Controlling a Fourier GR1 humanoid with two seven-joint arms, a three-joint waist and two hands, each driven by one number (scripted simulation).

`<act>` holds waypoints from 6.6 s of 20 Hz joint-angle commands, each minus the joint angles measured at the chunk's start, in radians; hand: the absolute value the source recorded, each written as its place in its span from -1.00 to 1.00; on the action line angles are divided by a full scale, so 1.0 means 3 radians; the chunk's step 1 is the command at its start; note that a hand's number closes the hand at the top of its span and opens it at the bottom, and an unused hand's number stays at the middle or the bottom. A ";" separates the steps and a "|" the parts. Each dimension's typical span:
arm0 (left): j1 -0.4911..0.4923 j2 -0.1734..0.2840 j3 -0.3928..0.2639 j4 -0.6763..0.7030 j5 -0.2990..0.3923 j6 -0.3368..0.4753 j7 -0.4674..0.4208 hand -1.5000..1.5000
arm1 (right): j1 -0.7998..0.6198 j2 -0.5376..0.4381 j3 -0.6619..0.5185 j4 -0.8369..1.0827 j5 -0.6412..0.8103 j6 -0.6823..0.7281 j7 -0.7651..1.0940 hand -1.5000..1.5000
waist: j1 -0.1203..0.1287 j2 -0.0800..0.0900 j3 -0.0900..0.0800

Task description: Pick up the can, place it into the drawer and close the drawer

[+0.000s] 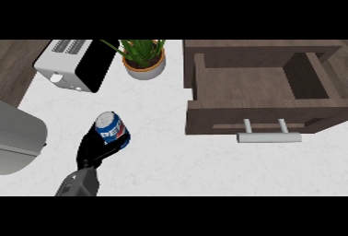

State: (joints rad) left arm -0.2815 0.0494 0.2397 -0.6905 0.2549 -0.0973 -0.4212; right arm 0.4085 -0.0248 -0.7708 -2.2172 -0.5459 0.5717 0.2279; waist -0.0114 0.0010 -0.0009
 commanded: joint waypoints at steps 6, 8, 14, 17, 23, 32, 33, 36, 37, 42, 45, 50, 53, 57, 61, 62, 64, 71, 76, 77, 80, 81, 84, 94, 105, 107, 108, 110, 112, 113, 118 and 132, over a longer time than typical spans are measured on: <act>-0.0226 0.0002 -0.0087 -0.0036 0.0143 -0.0333 0.0153 1.00 | -0.0156 -0.0043 0.0031 0.0101 0.0034 -0.0055 0.0052 -1.00 | 0.0017 -0.0002 0.0002; 0.0041 -0.0052 -0.0227 -0.0629 0.0157 -0.0360 0.0291 1.00 | 0.0175 0.0080 0.0080 -0.0069 -0.0041 -0.0072 -0.0040 -1.00 | 0.0027 -0.0016 0.0005; -0.0052 -0.0117 -0.0243 -0.0628 0.0175 -0.0184 0.0151 1.00 | 0.0056 0.0082 0.0165 -0.0086 0.0121 -0.0194 -0.0013 -1.00 | 0.0020 -0.0006 0.0003; 0.0013 -0.0004 -0.0145 -0.0711 0.0262 -0.0205 0.0135 1.00 | 0.0005 -0.0028 -0.0105 0.0072 -0.0117 0.0008 0.0026 -1.00 | 0.0023 -0.0007 0.0003; -0.0037 -0.0162 -0.0549 -0.1405 0.0370 0.0276 0.0614 1.00 | 0.0060 0.0082 0.0149 -0.0311 -0.0023 -0.0327 0.0183 -1.00 | 0.0027 -0.0010 0.0003; -0.0272 -0.0160 -0.0672 -0.2137 0.0080 0.0694 0.1184 1.00 | 0.0243 0.0082 0.0169 -0.0307 -0.0141 -0.0263 0.0073 -1.00 | 0.0016 -0.0009 0.0003; -0.0167 -0.0163 -0.0838 -0.2467 0.0166 0.0841 0.1387 1.00 | 0.0069 0.0052 0.0125 -0.0223 -0.0035 -0.0267 0.0115 -1.00 | 0.0035 -0.0012 0.0004; -0.0352 -0.0139 -0.0845 -0.2607 0.0018 0.0913 0.1637 1.00 | 0.0278 0.0082 0.0122 -0.0288 -0.0184 -0.0239 0.0108 -1.00 | 0.0015 -0.0012 0.0004; -0.0485 -0.0092 -0.0765 -0.2562 0.0035 0.0955 0.1713 1.00 | 0.0251 0.0082 0.0193 -0.0279 -0.0115 -0.0322 0.0023 -1.00 | 0.0012 -0.0009 0.0004; -0.0810 -0.0109 -0.0907 -0.2781 -0.0108 0.1244 0.2126 1.00 | 0.0389 0.0081 0.0386 -0.0337 -0.0024 -0.0360 -0.0091 -1.00 | 0.0011 -0.0015 0.0005; -0.1386 -0.0163 -0.0887 -0.2163 -0.0169 0.1465 0.1994 1.00 | 0.0212 0.0081 0.0186 -0.0252 -0.0116 -0.0227 0.0044 -1.00 | -0.0017 -0.0002 0.0004; -0.1721 -0.0164 -0.1125 -0.2188 -0.0119 0.1793 0.2207 1.00 | -0.0110 0.0024 0.0390 -0.0286 0.0118 -0.0575 0.0263 -1.00 | -0.0002 0.0003 0.0003; -0.1793 -0.0162 -0.0891 -0.1930 -0.0121 0.1620 0.2058 1.00 | 0.0447 0.0081 0.0458 -0.0459 -0.0029 -0.0413 -0.0011 -1.00 | -0.0028 -0.0004 0.0003; -0.2269 -0.0165 -0.1159 -0.1637 -0.0043 0.1985 0.2167 1.00 | -0.0057 -0.0140 0.0197 -0.0012 -0.0022 -0.0385 0.0079 -1.00 | -0.0021 0.0002 0.0005; -0.2635 -0.0165 -0.1177 -0.1264 0.0109 0.2172 0.2016 1.00 | 0.0124 0.0077 0.0295 -0.0154 0.0013 -0.0223 -0.0057 -1.00 | -0.0052 0.0003 0.0005; -0.2440 -0.0165 -0.1511 -0.1263 0.0314 0.2302 0.1786 1.00 | 0.0031 0.0078 0.0408 -0.0368 0.0020 -0.0493 0.0209 -1.00 | -0.0058 0.0008 0.0003; -0.2653 -0.0165 -0.1346 -0.1180 0.0264 0.2245 0.1869 1.00 | -0.0072 -0.0111 0.0239 -0.0186 -0.0077 -0.0435 0.0229 -1.00 | -0.0033 0.0002 0.0004; -0.3215 -0.0165 -0.1222 -0.0395 0.0487 0.2187 0.1689 1.00 | -0.0014 0.0078 0.0386 -0.0202 0.0151 -0.0410 0.0009 -1.00 | -0.0065 0.0013 0.0005; -0.3431 -0.0165 -0.1619 -0.0171 0.0919 0.2434 0.1579 1.00 | -0.0043 -0.0056 0.0295 -0.0248 -0.0018 -0.0436 0.0160 -1.00 | -0.0115 0.0017 0.0005; -0.3403 -0.0165 -0.1673 -0.0096 0.1018 0.2416 0.1435 1.00 | 0.0043 0.0027 0.0357 -0.0322 -0.0005 -0.0374 0.0167 -1.00 | -0.0140 0.0022 0.0005; -0.3600 -0.0165 -0.1841 0.0004 0.1223 0.2550 0.1429 1.00 | -0.0133 -0.0056 0.0386 -0.0154 0.0075 -0.0377 0.0125 -1.00 | -0.0155 0.0032 0.0008; -0.3533 -0.0165 -0.1822 0.0135 0.1224 0.2475 0.1269 1.00 | -0.0130 -0.0012 0.0424 -0.0253 0.0130 -0.0468 0.0218 -1.00 | -0.0148 0.0037 0.0007; -0.3471 -0.0165 -0.2076 0.0156 0.1437 0.2508 0.1217 1.00 | -0.0024 0.0061 0.0423 -0.0350 0.0070 -0.0413 0.0230 -1.00 | -0.0168 0.0031 0.0007; -0.3729 -0.0165 -0.2308 0.0633 0.1844 0.2579 0.1150 1.00 | -0.0135 -0.0050 0.0399 -0.0411 -0.0060 -0.0565 0.0378 -1.00 | -0.0228 0.0050 0.0007; -0.3653 -0.0165 -0.2785 0.0677 0.2102 0.2909 0.1071 -1.00 | -0.0263 -0.0066 0.0455 -0.0308 0.0020 -0.0552 0.0400 -1.00 | -0.0247 0.0051 0.0009; -0.3747 -0.0165 -0.2723 0.0783 0.2181 0.2882 0.1033 -1.00 | -0.0293 -0.0080 0.0401 -0.0158 0.0095 -0.0438 0.0218 -1.00 | -0.0290 0.0068 0.0012; -0.3636 -0.0165 -0.2699 0.0823 0.2166 0.2769 0.0896 -1.00 | -0.0258 -0.0099 0.0358 -0.0190 -0.0008 -0.0469 0.0283 -1.00 | -0.0244 0.0058 0.0009; -0.3666 -0.0165 -0.2753 0.0795 0.2251 0.2852 0.0980 -1.00 | -0.0231 0.0066 0.0499 -0.0401 0.0188 -0.0530 0.0309 -1.00 | -0.0251 0.0056 0.0008; -0.3537 -0.0165 -0.2817 0.0724 0.2288 0.2858 0.0771 -1.00 | -0.0325 -0.0093 0.0434 -0.0276 0.0025 -0.0538 0.0375 -1.00 | -0.0260 0.0059 0.0008; -0.3736 -0.0165 -0.2833 0.0815 0.2306 0.2919 0.0909 -1.00 | -0.0415 -0.0176 0.0434 -0.0264 0.0020 -0.0552 0.0391 -1.00 | -0.0293 0.0070 0.0009; -0.3711 -0.0165 -0.2824 0.0769 0.2447 0.3004 0.0764 -1.00 | -0.0199 0.0025 0.0385 -0.0256 0.0115 -0.0302 0.0082 -1.00 | -0.0296 0.0055 0.0012; -0.3792 -0.0165 -0.2775 0.0702 0.2625 0.2885 0.0364 -1.00 | -0.0963 -0.0345 0.0885 -0.0721 0.1770 -0.0288 -0.0314 -1.00 | -0.0098 0.0068 0.0005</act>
State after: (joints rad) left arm -1.4112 0.0000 -0.6018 -0.4871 1.0339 0.7819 -0.2760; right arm 0.1679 -0.1303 -0.5741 -2.3955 -0.1673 0.4944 0.1456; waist -0.0605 0.0203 0.0011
